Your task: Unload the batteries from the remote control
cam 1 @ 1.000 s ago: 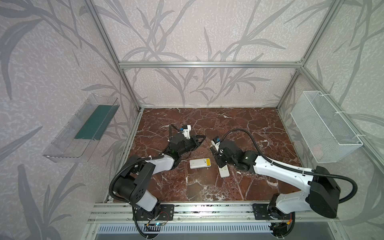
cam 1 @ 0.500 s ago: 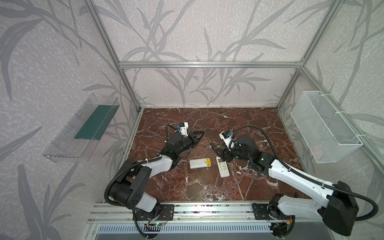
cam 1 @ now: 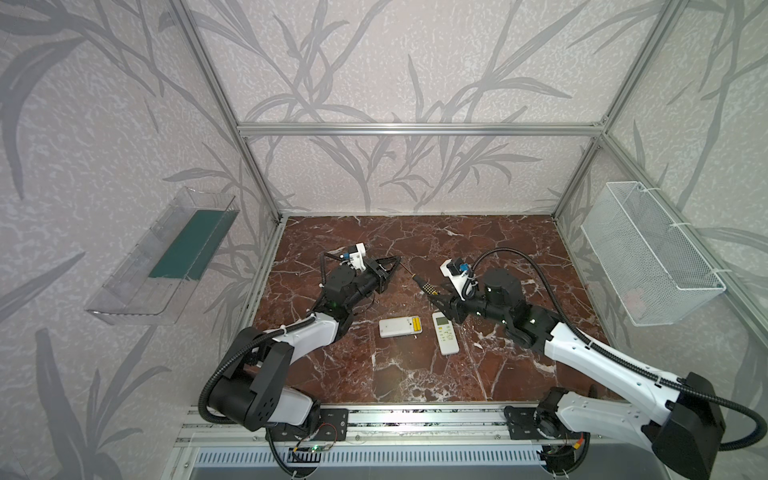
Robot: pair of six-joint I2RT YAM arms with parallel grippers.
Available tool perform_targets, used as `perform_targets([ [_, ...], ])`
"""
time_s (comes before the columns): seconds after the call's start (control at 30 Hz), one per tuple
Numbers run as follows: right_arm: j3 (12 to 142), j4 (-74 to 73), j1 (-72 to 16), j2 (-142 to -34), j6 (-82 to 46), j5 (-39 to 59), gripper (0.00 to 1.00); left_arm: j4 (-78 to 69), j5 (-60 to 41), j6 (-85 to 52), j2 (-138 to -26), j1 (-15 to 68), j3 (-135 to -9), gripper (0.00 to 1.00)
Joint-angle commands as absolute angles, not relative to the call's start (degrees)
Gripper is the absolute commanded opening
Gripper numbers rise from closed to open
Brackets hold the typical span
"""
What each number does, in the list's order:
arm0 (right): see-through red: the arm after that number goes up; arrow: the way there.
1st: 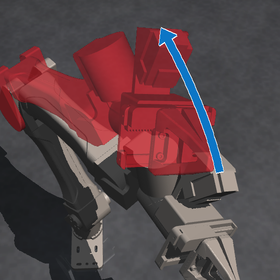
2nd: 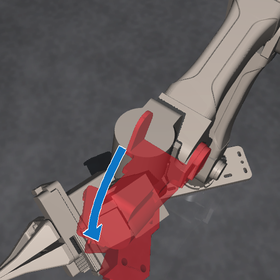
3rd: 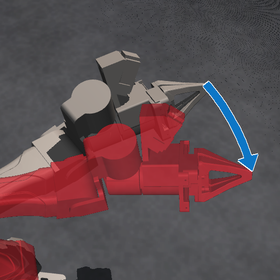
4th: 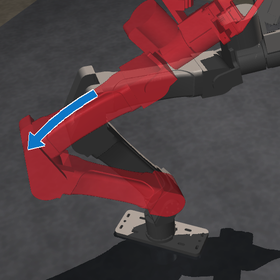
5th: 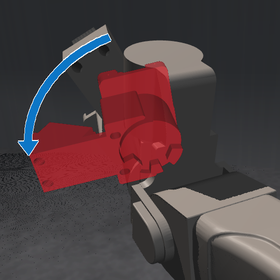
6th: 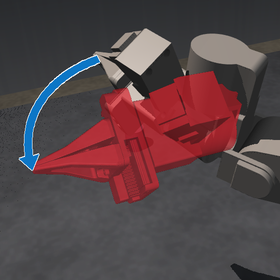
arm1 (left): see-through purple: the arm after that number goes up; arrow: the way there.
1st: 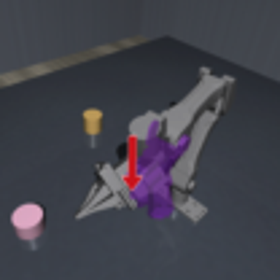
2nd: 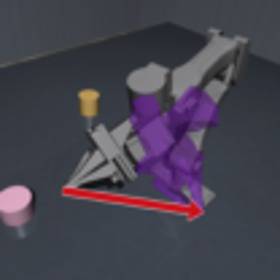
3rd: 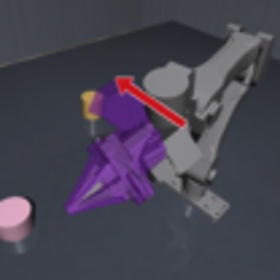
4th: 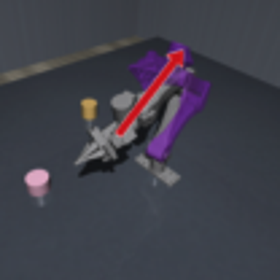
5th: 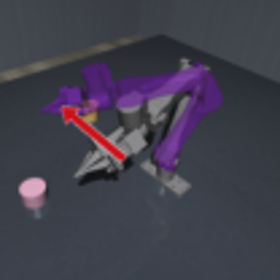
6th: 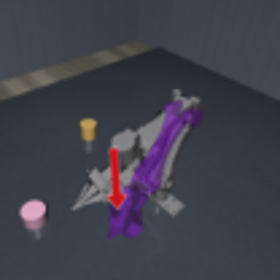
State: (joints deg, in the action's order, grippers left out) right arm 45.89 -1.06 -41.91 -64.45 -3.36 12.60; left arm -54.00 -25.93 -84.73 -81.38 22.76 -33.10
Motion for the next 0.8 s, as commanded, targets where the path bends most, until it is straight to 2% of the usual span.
perform_targets([
  [0.0, 46.9, -2.5, -41.8, -65.7, -4.1, 13.6, 0.53, -55.3, -25.0, -87.3, -78.6, 22.6, -32.4, 0.0],
  [0.57, 48.1, -5.5, -42.0, -68.7, -5.8, 13.9, 0.45, -56.1, -25.7, -87.6, -79.5, 22.6, -32.4, 0.0],
  [0.77, 49.0, -6.0, -42.1, -70.2, -5.9, 14.2, 0.36, -58.0, -26.1, -88.4, -80.8, 22.6, -32.1, 0.0],
])
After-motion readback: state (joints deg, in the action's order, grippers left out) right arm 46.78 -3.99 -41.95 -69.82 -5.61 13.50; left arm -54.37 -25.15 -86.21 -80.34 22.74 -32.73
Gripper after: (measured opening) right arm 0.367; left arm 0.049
